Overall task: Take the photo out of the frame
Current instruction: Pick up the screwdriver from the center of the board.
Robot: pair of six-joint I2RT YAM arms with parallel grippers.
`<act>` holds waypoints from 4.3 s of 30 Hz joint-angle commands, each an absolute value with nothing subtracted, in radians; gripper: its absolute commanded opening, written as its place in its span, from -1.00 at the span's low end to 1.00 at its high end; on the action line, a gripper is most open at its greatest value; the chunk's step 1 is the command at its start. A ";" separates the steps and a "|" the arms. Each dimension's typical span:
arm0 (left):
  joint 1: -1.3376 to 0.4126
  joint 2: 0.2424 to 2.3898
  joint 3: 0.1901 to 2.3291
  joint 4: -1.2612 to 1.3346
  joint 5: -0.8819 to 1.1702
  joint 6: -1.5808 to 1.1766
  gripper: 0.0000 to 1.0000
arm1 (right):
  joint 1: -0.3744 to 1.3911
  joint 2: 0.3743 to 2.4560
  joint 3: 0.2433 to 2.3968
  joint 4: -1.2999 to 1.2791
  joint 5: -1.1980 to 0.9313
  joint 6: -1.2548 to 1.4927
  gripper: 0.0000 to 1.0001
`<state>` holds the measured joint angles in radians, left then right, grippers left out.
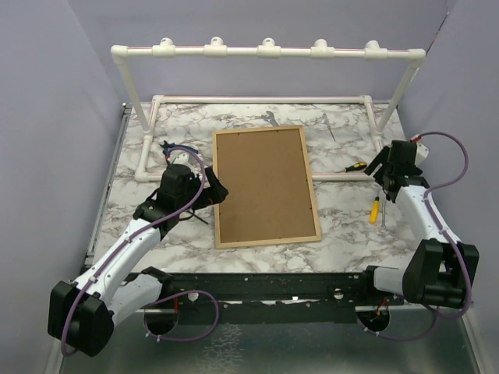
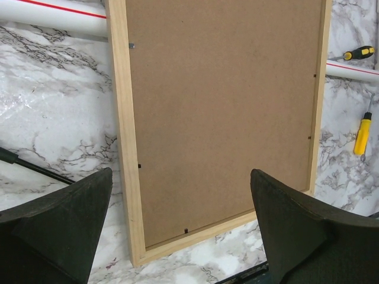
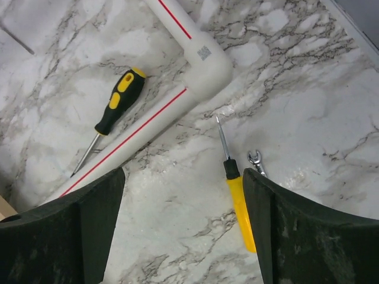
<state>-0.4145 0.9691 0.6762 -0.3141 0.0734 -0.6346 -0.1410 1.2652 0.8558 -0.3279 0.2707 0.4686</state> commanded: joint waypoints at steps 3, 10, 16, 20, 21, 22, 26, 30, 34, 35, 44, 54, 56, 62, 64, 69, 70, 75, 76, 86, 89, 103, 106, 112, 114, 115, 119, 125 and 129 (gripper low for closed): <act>-0.414 0.965 0.683 -0.298 0.048 -0.634 0.98 | -0.162 1.269 0.727 -0.357 0.311 0.577 0.63; -0.414 0.959 0.674 -0.299 0.058 -0.634 0.98 | -0.163 1.331 0.654 -0.307 0.272 0.616 0.57; -0.415 0.959 0.671 -0.299 0.063 -0.638 0.98 | -0.167 1.400 0.666 -0.300 0.221 0.628 0.47; -0.414 0.957 0.669 -0.300 0.062 -0.638 0.98 | -0.166 1.456 0.677 -0.302 0.176 0.651 0.18; -0.414 0.957 0.670 -0.300 0.063 -0.638 0.98 | -0.166 1.462 0.677 -0.297 0.159 0.653 0.07; -0.415 0.959 0.669 -0.301 0.064 -0.638 0.98 | -0.167 1.465 0.675 -0.289 0.143 0.654 -0.05; -0.414 0.959 0.669 -0.303 0.071 -0.643 0.98 | -0.167 1.422 0.694 -0.308 0.106 0.617 -0.70; -0.414 0.956 0.672 -0.308 0.085 -0.646 0.98 | -0.166 1.298 0.721 -0.339 -0.032 0.530 -0.98; -0.414 0.962 0.685 -0.303 0.126 -0.650 0.98 | -0.161 1.199 0.745 -0.363 -0.337 0.480 -0.99; -0.414 0.966 0.689 -0.298 0.148 -0.652 0.98 | -0.156 1.178 0.748 -0.364 -0.417 0.469 -0.99; -0.418 1.047 0.693 0.012 0.525 -0.814 0.98 | 0.107 1.066 0.745 -0.205 -0.886 0.453 -0.99; -0.541 1.078 0.766 0.192 0.560 -0.903 0.81 | 0.349 1.102 0.743 -0.034 -1.000 0.459 -0.99; -0.571 1.082 0.755 0.201 0.543 -0.916 0.72 | 0.376 1.108 0.750 -0.031 -1.018 0.444 -0.99; -0.631 1.098 0.735 0.256 0.537 -0.954 0.48 | 0.423 1.126 0.776 -0.049 -1.036 0.416 -0.99; -0.642 1.099 0.735 0.256 0.530 -0.958 0.45 | 0.433 1.127 0.780 -0.053 -1.031 0.411 -0.99; -0.651 1.116 0.728 0.257 0.501 -0.988 0.31 | 0.474 1.122 0.796 -0.067 -1.008 0.382 -0.99; -0.652 1.120 0.725 0.256 0.492 -0.996 0.26 | 0.482 1.120 0.796 -0.068 -1.006 0.376 -0.99; -0.651 1.131 0.716 0.254 0.462 -1.031 0.04 | 0.502 1.126 0.804 -0.106 -0.983 0.344 -0.99; -0.652 1.131 0.717 0.247 0.460 -1.039 0.05 | 0.505 1.125 0.810 -0.133 -0.969 0.320 -0.99; -0.619 1.155 0.753 0.066 0.459 -1.163 0.59 | 0.653 1.085 0.915 -0.443 -0.468 0.070 -0.99; -0.607 1.157 0.771 0.058 0.464 -1.177 0.56 | 0.687 1.075 0.922 -0.451 -0.392 0.050 -0.99; -0.594 1.179 0.776 0.044 0.455 -1.223 -0.43 | 0.806 1.096 0.925 -0.460 -0.225 0.021 -0.99; -0.595 1.192 0.780 0.044 0.458 -1.229 -0.37 | 0.821 1.104 0.932 -0.461 -0.207 0.022 -0.99; -0.595 1.207 0.779 0.046 0.463 -1.224 -0.82 | 0.848 1.124 0.943 -0.467 -0.188 0.014 -0.99; -0.595 1.211 0.777 0.045 0.464 -1.223 -1.00 | 0.851 1.126 0.945 -0.469 -0.178 0.014 -0.97; -0.595 1.209 0.775 0.045 0.462 -1.223 -1.00 | 0.854 1.127 0.946 -0.470 -0.175 0.013 -0.89; -0.595 1.199 0.763 0.044 0.452 -1.218 -1.00 | 0.853 1.103 0.928 -0.451 -0.147 0.018 -0.05; -0.583 1.157 0.727 0.126 0.446 -1.248 -1.00 | 0.854 0.978 0.835 -0.322 -0.066 0.162 0.99; -0.564 1.114 0.650 0.330 0.462 -1.339 -1.00 | 0.847 0.909 0.778 -0.204 -0.091 0.358 1.00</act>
<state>-0.5842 1.1755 0.7170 0.1104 0.4488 -1.2495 0.8452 0.9653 0.8234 -0.3527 -0.1169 0.1509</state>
